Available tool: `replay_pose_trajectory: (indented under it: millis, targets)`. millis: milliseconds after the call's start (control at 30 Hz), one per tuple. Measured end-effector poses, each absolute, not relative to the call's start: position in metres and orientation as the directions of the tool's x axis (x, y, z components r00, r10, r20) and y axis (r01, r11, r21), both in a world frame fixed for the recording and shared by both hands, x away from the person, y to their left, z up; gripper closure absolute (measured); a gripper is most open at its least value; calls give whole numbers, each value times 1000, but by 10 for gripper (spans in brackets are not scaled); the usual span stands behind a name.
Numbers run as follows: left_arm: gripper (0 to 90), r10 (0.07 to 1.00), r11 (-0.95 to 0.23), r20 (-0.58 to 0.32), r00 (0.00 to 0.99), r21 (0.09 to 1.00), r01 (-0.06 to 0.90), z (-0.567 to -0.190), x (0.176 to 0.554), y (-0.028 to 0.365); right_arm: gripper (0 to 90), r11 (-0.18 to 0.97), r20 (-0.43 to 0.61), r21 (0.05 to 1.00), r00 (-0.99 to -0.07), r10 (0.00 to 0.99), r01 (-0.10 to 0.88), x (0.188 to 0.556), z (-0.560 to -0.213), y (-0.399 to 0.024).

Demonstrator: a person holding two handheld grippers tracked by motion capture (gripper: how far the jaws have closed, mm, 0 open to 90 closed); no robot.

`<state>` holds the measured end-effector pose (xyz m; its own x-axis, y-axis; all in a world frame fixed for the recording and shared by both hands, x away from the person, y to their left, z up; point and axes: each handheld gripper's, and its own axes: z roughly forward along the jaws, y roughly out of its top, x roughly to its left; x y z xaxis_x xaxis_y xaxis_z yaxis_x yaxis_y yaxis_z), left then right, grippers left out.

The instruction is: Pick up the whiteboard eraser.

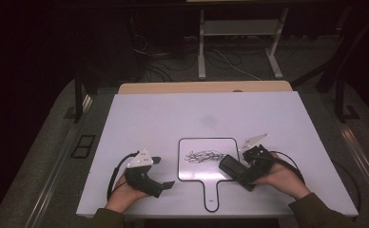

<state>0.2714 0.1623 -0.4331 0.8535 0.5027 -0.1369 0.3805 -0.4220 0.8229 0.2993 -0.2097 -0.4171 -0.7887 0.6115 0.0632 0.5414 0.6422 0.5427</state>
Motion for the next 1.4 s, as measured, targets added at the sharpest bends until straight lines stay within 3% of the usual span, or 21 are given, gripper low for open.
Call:
replay_pose_trajectory:
  millis: [33, 933, 1400]
  targets:
    - [0, 503, -423, -137, 853, 822, 381, -433, 271, 162, 112, 649, 60, 529, -786, 615, 547, 299, -418, -209]
    - [0, 494, -428, -132, 859, 823, 373, -433, 271, 161, 366, 696, 33, 461, -794, 607, 550, 293, -426, -200]
    - [0, 490, -430, -133, 862, 823, 371, -433, 270, 160, 382, 709, -2, 457, -797, 605, 537, 292, -424, -199]
